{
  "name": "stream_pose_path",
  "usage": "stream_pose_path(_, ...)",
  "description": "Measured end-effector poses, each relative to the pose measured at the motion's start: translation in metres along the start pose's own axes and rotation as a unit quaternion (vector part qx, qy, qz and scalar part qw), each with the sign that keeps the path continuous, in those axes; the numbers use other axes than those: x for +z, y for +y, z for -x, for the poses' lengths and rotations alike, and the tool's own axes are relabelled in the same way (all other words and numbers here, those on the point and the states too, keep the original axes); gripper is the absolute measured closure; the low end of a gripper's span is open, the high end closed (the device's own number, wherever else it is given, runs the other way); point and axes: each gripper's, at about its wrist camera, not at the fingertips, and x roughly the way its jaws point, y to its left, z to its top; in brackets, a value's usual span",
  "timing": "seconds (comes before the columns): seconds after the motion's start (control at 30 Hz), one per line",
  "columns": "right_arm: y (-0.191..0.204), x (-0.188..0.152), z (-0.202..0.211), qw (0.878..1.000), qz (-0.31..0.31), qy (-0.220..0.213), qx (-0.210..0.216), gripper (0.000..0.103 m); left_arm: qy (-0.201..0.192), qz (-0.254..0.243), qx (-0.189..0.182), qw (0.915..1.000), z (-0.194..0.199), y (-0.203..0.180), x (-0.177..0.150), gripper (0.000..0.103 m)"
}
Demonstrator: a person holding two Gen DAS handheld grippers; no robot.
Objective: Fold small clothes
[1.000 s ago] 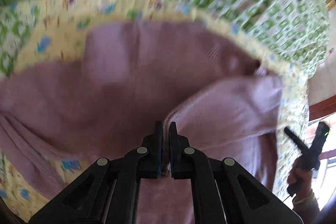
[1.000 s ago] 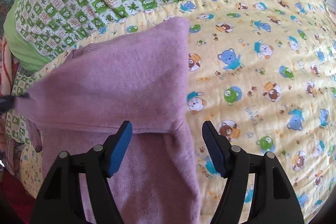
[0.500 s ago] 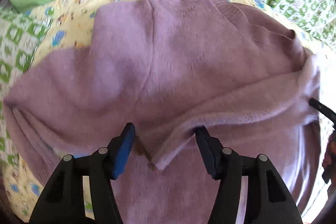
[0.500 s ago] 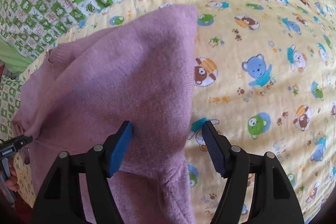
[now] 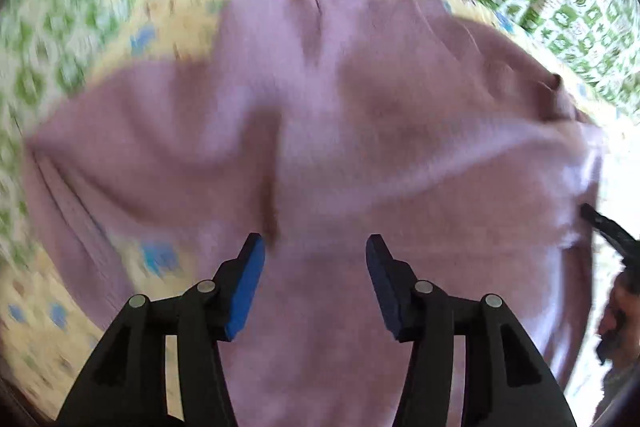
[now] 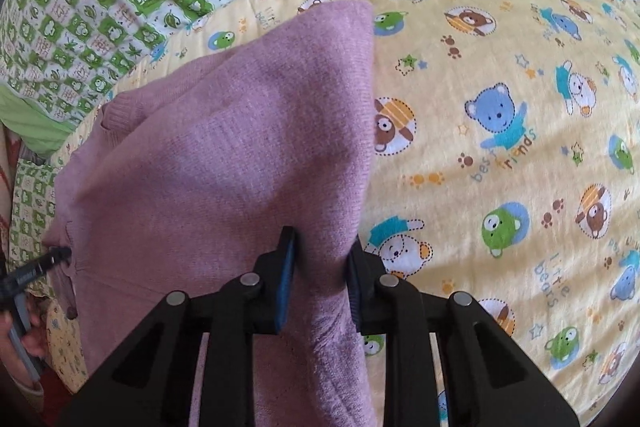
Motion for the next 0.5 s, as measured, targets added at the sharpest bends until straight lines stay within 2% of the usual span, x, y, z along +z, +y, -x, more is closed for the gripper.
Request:
stream_pose_path(0.1, 0.003, -0.002, -0.003, 1.0, 0.009, 0.004, 0.0, 0.078, 0.017, 0.034, 0.007, 0.9992, -0.028, -0.002, -0.008, 0.052)
stream_pose_path(0.17, 0.009, -0.002, -0.005, 1.0, 0.024, 0.005, -0.004, 0.087, 0.018, 0.085, -0.008, 0.9962, -0.042, 0.005, -0.002, 0.055)
stream_pose_path(0.23, 0.012, -0.001, 0.0, 0.999, 0.035, 0.0, -0.007, 0.091, 0.008, 0.132, -0.045, 0.9901, -0.043, 0.013, 0.004, 0.072)
stream_pose_path(0.27, 0.01, 0.001, 0.006, 0.999, 0.037, -0.001, -0.004, 0.092, 0.002, 0.146, -0.069, 0.9869, -0.04, 0.014, 0.006, 0.089)
stream_pose_path(0.33, 0.002, 0.004, 0.018, 0.999, 0.033, -0.001, 0.004, 0.092, -0.009, 0.14, -0.089, 0.9861, -0.028, 0.011, 0.008, 0.093)
stream_pose_path(0.4, -0.009, 0.006, 0.027, 0.999, 0.033, 0.001, -0.003, 0.093, -0.007, 0.113, -0.074, 0.9909, -0.024, -0.002, 0.001, 0.095)
stream_pose_path(0.5, -0.015, 0.006, 0.017, 0.998, 0.048, 0.025, -0.036, 0.094, 0.018, 0.109, -0.056, 0.9923, -0.045, -0.005, -0.014, 0.098)
